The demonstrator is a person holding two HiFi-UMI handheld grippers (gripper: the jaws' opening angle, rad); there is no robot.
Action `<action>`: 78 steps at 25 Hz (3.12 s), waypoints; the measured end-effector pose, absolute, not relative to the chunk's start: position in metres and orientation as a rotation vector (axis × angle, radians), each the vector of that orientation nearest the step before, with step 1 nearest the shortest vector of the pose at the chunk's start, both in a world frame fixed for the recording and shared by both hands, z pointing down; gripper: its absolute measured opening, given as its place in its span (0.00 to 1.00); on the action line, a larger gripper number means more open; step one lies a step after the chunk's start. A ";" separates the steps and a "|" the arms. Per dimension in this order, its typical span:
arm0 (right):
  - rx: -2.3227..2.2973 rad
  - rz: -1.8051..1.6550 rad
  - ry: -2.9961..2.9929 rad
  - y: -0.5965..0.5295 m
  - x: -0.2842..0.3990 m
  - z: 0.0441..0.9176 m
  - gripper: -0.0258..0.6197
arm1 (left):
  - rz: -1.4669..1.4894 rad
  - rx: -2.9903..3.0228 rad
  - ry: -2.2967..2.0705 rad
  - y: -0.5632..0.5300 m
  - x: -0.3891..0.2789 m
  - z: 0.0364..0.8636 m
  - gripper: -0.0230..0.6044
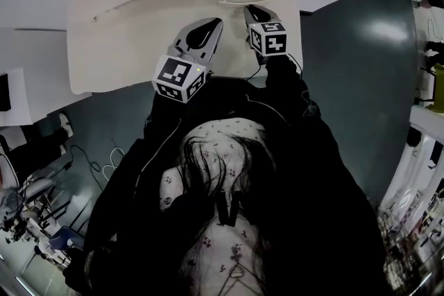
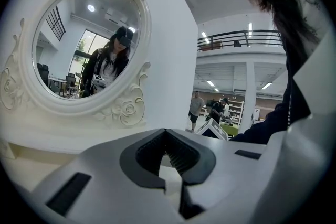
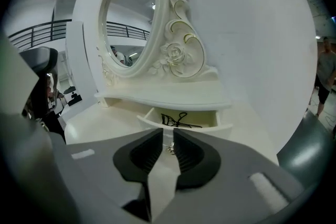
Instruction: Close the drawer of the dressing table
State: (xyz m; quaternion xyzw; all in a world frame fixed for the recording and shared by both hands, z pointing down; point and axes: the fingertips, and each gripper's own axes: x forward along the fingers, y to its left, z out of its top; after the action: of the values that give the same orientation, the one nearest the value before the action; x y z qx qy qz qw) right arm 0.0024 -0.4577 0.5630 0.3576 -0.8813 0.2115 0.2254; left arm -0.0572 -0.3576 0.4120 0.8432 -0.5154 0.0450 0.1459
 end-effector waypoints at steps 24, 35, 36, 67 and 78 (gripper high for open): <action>1.029 0.627 -2.407 -0.501 -0.017 0.575 0.16 | 0.182 2.350 -1.556 -0.365 -0.087 0.421 0.04; 1.054 0.657 -2.406 -0.506 -0.020 0.576 0.16 | 0.177 2.345 -1.557 -0.365 -0.094 0.422 0.04; 1.053 0.660 -2.403 -0.505 -0.021 0.577 0.16 | 0.175 2.345 -1.556 -0.365 -0.096 0.423 0.04; 1.144 0.668 -2.693 -0.347 -0.069 0.453 0.16 | 0.171 2.494 -1.368 -0.283 -0.131 0.413 0.04; 1.186 0.641 -2.707 -0.266 -0.097 0.437 0.16 | 0.168 2.557 -1.281 -0.228 -0.149 0.409 0.04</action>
State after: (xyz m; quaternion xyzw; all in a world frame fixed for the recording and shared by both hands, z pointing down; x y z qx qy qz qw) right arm -0.0974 -0.2665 0.4370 0.3914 -0.8936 0.2117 0.0588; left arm -0.1489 -0.2279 0.4089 0.8839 -0.4430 0.0580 0.1380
